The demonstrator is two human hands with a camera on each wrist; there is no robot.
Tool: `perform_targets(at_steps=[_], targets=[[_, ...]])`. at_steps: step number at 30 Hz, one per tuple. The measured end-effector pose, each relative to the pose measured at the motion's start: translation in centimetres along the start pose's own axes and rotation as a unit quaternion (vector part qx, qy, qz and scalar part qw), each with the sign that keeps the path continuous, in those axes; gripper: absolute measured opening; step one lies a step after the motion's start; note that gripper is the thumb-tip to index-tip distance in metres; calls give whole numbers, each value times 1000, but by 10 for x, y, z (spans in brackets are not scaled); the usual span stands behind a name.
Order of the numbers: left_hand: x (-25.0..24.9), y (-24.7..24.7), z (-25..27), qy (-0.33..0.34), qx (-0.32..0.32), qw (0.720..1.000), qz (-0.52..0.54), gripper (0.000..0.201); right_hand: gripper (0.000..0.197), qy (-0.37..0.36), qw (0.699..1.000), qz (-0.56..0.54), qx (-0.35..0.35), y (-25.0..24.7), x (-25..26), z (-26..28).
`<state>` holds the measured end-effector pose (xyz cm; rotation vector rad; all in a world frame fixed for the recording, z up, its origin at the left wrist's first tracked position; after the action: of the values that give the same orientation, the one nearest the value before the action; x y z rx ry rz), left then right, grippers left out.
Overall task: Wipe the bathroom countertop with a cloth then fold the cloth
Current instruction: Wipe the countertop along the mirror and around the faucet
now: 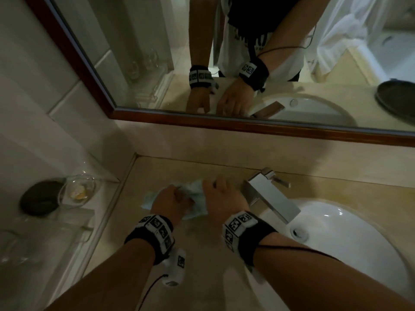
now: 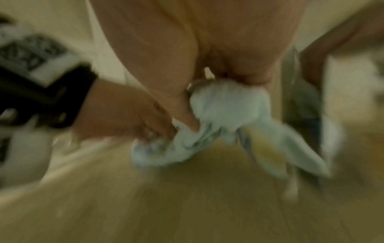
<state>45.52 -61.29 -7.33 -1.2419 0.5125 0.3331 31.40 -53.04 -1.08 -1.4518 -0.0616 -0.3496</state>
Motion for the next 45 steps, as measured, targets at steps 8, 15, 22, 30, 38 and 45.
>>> perform_targets(at_steps=[8,15,22,30,38,45], targets=[[-50,-2,-66,-45,1,997,65,37,51,-121,984,114,-58,-68,12,-71],[-101,39,-76,46,146,987,-41,31,47,-139,961,225,77,-81,-49,-86],[-129,66,-66,120,155,978,-65,41,23,117,971,-167,122,-91,-117,-69],[-121,61,-57,146,180,971,65,35,47,93,989,-69,94,-86,-155,-50],[-142,88,-51,172,268,948,17,46,42,222,966,-104,79,-85,-227,-25],[-169,104,-75,-16,409,899,156,36,40,273,949,-147,63,-52,-256,-13]])
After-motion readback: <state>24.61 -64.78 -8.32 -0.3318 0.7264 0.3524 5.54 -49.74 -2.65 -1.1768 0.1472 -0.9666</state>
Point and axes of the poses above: each hand's wrist, its own z-axis away from the middle knuckle, its own y-axis out of the palm, x = y × z, the point moved 2 cm from there along -z, towards the middle knuckle, and after that the axes turned 8 degrees about -x, right-handed, at the moved point
